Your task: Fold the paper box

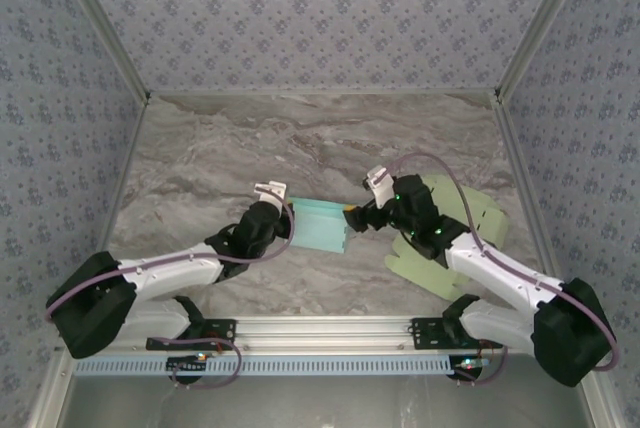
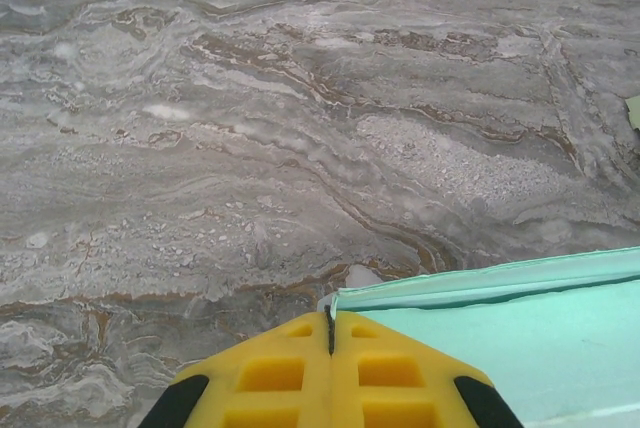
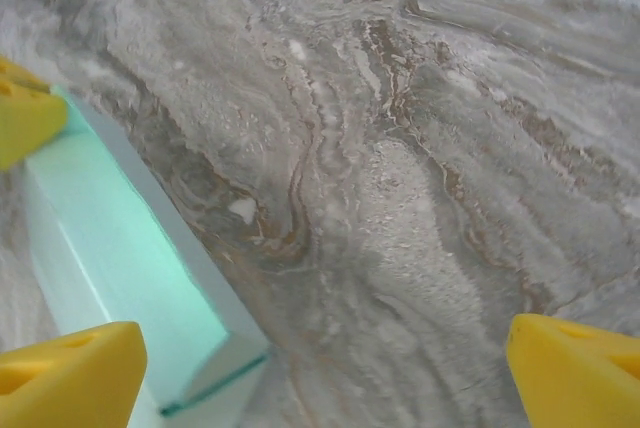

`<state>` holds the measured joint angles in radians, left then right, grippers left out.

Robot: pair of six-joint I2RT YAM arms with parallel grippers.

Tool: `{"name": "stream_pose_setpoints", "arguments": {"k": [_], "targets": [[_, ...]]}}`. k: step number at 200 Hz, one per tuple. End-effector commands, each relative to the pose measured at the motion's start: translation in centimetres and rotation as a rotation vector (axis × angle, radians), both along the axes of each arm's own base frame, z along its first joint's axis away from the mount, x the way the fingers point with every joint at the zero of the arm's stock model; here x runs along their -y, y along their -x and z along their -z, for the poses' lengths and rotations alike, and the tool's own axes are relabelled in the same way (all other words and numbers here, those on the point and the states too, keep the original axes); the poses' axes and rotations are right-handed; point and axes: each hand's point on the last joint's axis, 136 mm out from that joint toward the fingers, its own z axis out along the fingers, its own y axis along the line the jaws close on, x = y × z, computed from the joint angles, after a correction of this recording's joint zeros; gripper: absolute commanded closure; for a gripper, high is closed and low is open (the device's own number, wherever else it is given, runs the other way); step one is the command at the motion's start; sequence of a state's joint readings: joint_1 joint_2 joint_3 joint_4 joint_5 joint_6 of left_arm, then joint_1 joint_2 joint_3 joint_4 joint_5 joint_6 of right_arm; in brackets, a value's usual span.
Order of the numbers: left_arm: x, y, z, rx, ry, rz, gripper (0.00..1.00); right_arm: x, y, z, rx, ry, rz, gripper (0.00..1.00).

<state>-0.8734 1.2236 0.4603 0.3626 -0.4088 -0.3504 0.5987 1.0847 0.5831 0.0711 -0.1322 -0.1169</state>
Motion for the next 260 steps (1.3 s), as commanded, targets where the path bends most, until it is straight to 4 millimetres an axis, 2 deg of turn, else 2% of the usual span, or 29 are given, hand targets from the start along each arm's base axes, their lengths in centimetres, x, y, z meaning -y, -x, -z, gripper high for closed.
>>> {"name": "stream_pose_setpoints", "arguments": {"k": [1, 25, 54, 77, 97, 126, 152, 171, 175, 192, 200, 230, 247, 260], "targets": [[0.3, 0.2, -1.1, 0.062, -0.008, 0.033, 1.00, -2.5, 3.0, 0.9, 0.102, 0.122, -0.367, 0.04], [0.2, 0.3, -1.1, 0.080, -0.006, 0.039, 1.00, -3.6, 4.1, 2.2, 0.102, 0.180, -0.526, 0.04], [0.0, 0.3, -0.7, 0.089, -0.011, 0.038, 1.00, -4.8, 3.6, 3.7, 0.159, 0.290, -0.568, 0.06], [-0.1, 0.7, -0.3, 0.103, 0.021, 0.041, 1.00, -5.3, 2.9, 5.0, 0.267, 0.414, -0.577, 0.14], [-0.1, 0.8, -0.2, 0.103, 0.024, 0.053, 1.00, -5.6, 2.6, 5.1, 0.351, 0.469, -0.578, 0.19], [0.1, 1.1, -0.1, 0.104, 0.038, 0.072, 0.99, -5.1, 2.2, 5.5, 0.422, 0.580, -0.568, 0.37], [0.3, 1.1, -0.3, 0.105, 0.047, 0.084, 0.96, -4.7, 2.2, 5.9, 0.461, 0.637, -0.561, 0.45], [0.5, 1.2, -0.6, 0.099, 0.075, 0.103, 0.82, -4.4, 2.3, 6.5, 0.469, 0.657, -0.566, 0.48], [0.6, 1.3, -0.8, 0.103, 0.087, 0.115, 0.75, -4.4, 2.2, 6.6, 0.467, 0.662, -0.565, 0.49], [0.8, 1.6, -2.4, 0.121, 0.152, 0.154, 0.33, -3.9, 2.0, 7.2, 0.449, 0.676, -0.555, 0.51], [0.6, 1.6, -3.3, 0.128, 0.181, 0.153, 0.21, -3.8, 1.9, 7.5, 0.436, 0.671, -0.552, 0.51], [-0.9, 1.4, -6.8, 0.141, 0.325, 0.127, 0.01, -3.3, 1.5, 8.4, 0.398, 0.667, -0.548, 0.52], [-1.7, 0.7, -8.2, 0.107, 0.394, 0.100, 0.01, -3.2, 1.4, 8.6, 0.394, 0.665, -0.550, 0.52], [-2.7, -0.8, -7.6, -0.004, 0.407, 0.006, 0.01, -3.3, 1.5, 8.7, 0.392, 0.660, -0.559, 0.52]]}}
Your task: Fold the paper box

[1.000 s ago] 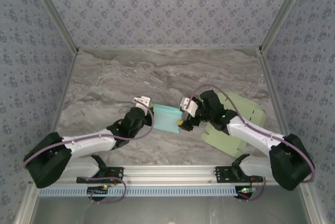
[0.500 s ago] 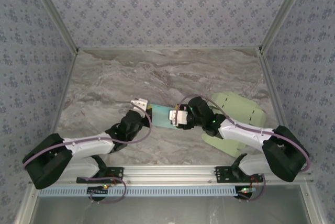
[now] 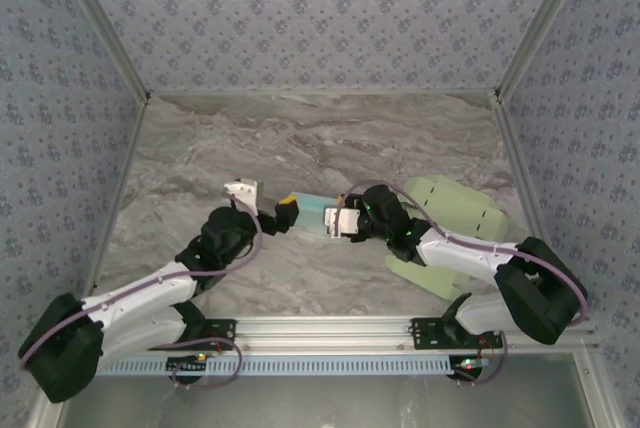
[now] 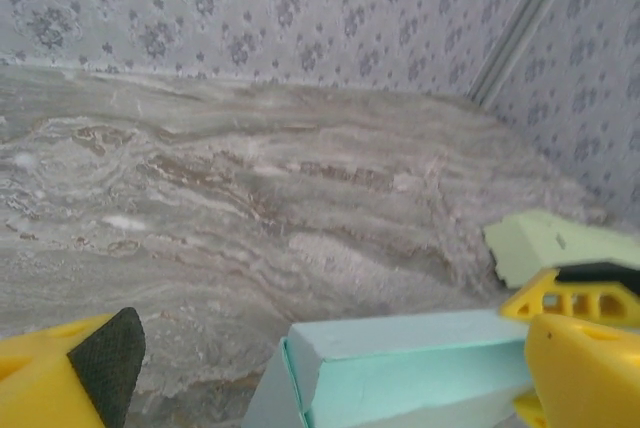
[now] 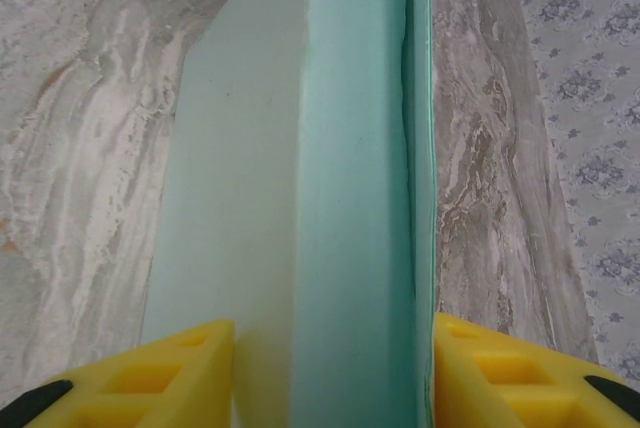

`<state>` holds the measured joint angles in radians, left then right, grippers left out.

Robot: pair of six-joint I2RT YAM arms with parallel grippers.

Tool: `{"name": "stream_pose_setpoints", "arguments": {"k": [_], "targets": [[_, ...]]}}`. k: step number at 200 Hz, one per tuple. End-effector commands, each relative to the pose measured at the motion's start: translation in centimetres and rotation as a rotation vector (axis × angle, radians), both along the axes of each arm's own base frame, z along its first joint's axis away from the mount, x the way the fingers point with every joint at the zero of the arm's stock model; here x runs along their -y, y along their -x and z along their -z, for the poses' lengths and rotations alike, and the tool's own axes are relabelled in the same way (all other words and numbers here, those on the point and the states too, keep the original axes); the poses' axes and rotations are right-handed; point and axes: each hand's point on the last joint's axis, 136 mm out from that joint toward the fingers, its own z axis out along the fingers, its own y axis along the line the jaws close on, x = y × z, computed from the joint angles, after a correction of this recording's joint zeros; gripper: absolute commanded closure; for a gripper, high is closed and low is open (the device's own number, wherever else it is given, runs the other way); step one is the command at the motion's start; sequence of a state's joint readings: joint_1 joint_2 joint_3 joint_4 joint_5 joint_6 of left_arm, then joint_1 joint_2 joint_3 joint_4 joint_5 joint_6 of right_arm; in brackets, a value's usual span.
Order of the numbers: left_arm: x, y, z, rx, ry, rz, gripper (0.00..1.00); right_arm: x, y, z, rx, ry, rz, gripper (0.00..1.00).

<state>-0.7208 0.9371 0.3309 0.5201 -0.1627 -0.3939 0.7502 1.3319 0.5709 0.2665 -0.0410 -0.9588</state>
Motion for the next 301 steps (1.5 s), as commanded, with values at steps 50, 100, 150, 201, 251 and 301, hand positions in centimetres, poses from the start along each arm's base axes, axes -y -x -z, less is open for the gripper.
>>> {"name": "stream_pose_setpoints", "arguments": {"k": [50, 100, 150, 201, 251, 301], "targets": [[1.6, -4.4, 2.2, -0.368, 0.069, -0.016, 0.01, 1.5, 1.5, 4.1, -0.096, 0.110, -0.024, 0.52], [1.3, -4.3, 6.8, -0.493, 0.079, -0.038, 0.01, 1.7, 1.4, 4.3, -0.114, 0.108, -0.014, 0.51], [-0.9, -2.3, 13.5, -0.578, 0.021, -0.105, 0.16, 2.1, 0.7, 4.7, -0.152, 0.080, 0.020, 0.49], [-2.1, -1.7, 17.5, -0.602, -0.090, -0.136, 0.21, 1.7, 1.0, 2.4, -0.218, -0.059, -0.004, 0.38], [-1.7, -2.2, 18.3, -0.610, -0.089, -0.156, 0.19, 1.0, 5.2, -4.7, -0.394, -0.329, -0.181, 0.26], [-1.7, -2.3, 18.2, -0.609, -0.102, -0.163, 0.19, 0.2, 2.0, -7.1, -0.442, -0.508, -0.113, 0.32]]}}
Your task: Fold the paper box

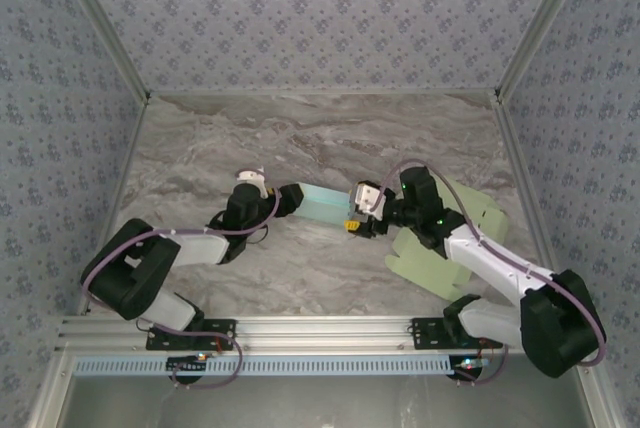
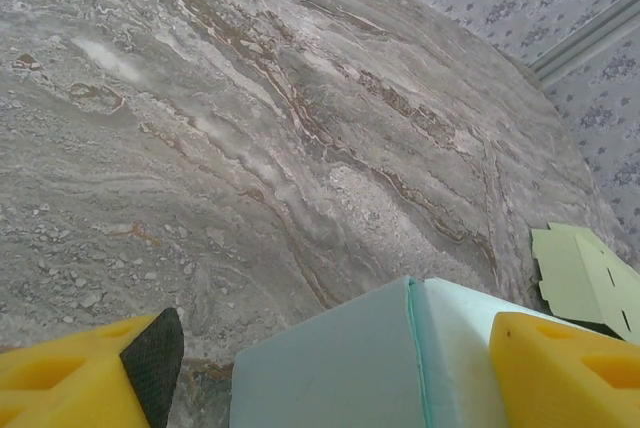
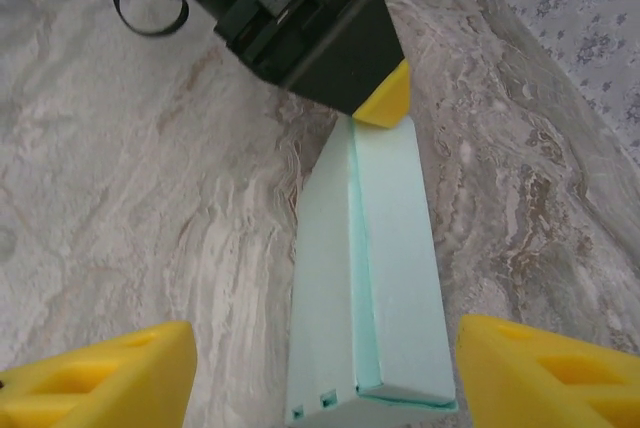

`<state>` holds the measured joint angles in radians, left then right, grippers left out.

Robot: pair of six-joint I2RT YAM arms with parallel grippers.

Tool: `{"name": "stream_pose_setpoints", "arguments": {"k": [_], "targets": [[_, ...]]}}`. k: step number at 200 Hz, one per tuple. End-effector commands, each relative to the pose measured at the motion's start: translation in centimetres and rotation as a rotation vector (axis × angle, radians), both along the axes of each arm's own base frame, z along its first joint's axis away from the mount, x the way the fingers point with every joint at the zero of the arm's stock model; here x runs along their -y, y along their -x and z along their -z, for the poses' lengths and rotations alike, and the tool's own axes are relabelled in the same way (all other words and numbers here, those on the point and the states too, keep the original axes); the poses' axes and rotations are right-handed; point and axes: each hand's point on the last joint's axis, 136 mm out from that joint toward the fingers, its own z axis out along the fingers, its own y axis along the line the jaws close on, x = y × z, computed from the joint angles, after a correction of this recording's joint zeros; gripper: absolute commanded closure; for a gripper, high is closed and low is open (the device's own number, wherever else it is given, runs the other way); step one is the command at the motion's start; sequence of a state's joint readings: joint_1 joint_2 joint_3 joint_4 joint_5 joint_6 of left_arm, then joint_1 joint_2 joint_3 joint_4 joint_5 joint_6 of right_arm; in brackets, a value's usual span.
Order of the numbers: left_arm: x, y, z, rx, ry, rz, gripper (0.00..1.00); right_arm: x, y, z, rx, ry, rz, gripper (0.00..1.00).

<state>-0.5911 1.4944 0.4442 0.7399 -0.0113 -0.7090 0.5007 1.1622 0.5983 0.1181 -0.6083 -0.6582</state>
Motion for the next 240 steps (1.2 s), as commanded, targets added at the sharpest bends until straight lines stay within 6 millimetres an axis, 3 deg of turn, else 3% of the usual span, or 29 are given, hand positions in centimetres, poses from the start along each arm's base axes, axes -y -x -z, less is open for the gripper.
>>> {"name": "stream_pose_setpoints", "arguments": {"k": [1, 22, 52, 81, 100, 137, 154, 171, 199, 214, 228, 240], "targets": [[-3.6, 3.7, 8.6, -0.260, -0.252, -0.027, 0.19, -1.5, -0.5, -1.3, -0.085, -0.099, -0.030, 0.32], [-3.6, 3.7, 8.4, -0.256, -0.246, -0.029, 0.18, -1.8, -0.9, 1.3, -0.139, -0.063, -0.070, 0.36], [-3.7, 3.7, 8.4, -0.268, -0.255, -0.031, 0.16, -1.9, 0.0, 5.2, -0.291, -0.041, -0.092, 0.54], [-3.7, 3.6, 8.7, -0.291, -0.256, -0.044, 0.15, -0.9, 0.9, 7.2, -0.333, -0.082, -0.067, 0.55], [-3.3, 3.5, 9.1, -0.315, -0.257, -0.030, 0.15, -0.8, 0.6, 6.9, -0.320, -0.078, -0.047, 0.55], [-2.6, 3.2, 9.4, -0.341, -0.212, -0.025, 0.14, -1.4, -1.4, 1.5, -0.211, -0.138, -0.020, 0.55], [-2.7, 3.1, 9.2, -0.346, -0.202, -0.029, 0.14, -1.8, -2.3, 0.4, -0.182, -0.148, -0.001, 0.53], [-2.7, 3.2, 9.2, -0.344, -0.198, -0.030, 0.13, -2.2, -3.0, 1.4, -0.204, -0.125, 0.010, 0.53], [-2.7, 3.1, 9.0, -0.353, -0.172, -0.032, 0.13, -2.2, -2.6, 6.0, -0.309, -0.090, 0.025, 0.54], [-2.8, 3.1, 8.7, -0.350, -0.159, -0.037, 0.12, -1.9, -2.0, 7.5, -0.324, -0.085, 0.048, 0.54], [-2.8, 3.2, 8.5, -0.345, -0.156, -0.031, 0.12, -1.8, -1.5, 8.1, -0.320, -0.068, 0.058, 0.54], [-2.8, 3.2, 8.5, -0.341, -0.170, -0.021, 0.12, -1.8, -1.4, 7.5, -0.301, -0.074, 0.059, 0.53]]}}
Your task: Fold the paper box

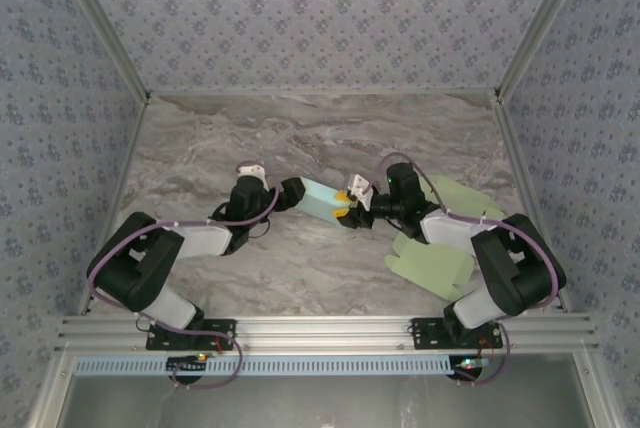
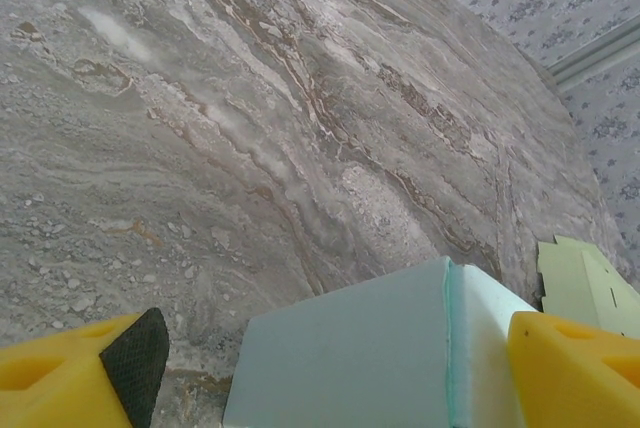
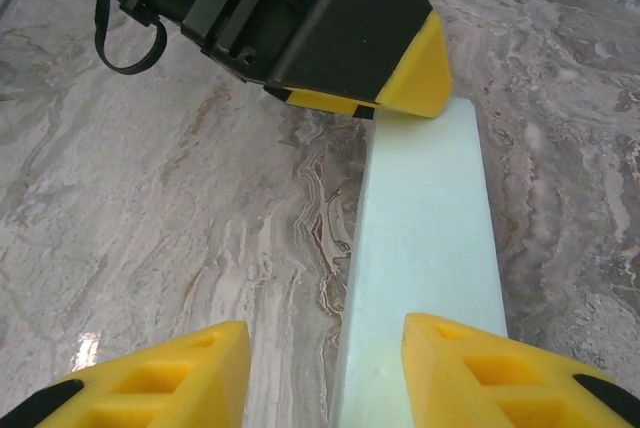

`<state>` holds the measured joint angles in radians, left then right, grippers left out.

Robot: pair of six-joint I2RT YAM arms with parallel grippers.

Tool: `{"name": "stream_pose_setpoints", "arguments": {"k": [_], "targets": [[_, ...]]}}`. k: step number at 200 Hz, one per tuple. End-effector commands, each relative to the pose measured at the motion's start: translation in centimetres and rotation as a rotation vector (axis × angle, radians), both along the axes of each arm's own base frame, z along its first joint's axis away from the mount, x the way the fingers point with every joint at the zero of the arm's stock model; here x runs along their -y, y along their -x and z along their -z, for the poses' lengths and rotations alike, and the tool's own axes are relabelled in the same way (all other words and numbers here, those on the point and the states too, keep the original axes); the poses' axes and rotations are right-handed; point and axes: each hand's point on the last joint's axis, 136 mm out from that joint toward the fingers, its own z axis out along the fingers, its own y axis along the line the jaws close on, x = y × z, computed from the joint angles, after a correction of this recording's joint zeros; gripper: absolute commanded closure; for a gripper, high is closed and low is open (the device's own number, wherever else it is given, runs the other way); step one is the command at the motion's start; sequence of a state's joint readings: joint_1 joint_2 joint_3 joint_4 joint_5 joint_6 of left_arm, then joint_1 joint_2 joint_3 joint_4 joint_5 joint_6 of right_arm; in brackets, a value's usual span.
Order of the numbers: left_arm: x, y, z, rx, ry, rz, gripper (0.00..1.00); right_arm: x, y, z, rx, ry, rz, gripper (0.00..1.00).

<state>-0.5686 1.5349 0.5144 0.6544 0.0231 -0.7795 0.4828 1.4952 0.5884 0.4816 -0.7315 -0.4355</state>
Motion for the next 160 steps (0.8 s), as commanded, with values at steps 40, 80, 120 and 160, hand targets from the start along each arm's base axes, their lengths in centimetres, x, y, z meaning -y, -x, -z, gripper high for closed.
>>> {"name": "stream_pose_setpoints", "arguments": {"k": [40, 80, 120, 160], "targets": [[-3.1, 4.2, 7.6, -0.250, -0.206, 0.020, 0.11, 0.7, 0.0, -2.7, 0.065, 0.083, 0.073, 0.40], [-2.8, 3.9, 6.4, -0.232, -0.193, 0.023, 0.10, 1.5, -1.9, -3.4, 0.158, 0.204, 0.115, 0.17], [-2.7, 3.8, 6.2, -0.240, -0.200, 0.026, 0.09, -1.1, -1.9, -1.1, 0.079, 0.320, 0.086, 0.00], [-2.8, 3.8, 6.2, -0.246, -0.185, 0.013, 0.08, -1.1, -2.4, 2.9, 0.039, 0.506, 0.092, 0.13]]}}
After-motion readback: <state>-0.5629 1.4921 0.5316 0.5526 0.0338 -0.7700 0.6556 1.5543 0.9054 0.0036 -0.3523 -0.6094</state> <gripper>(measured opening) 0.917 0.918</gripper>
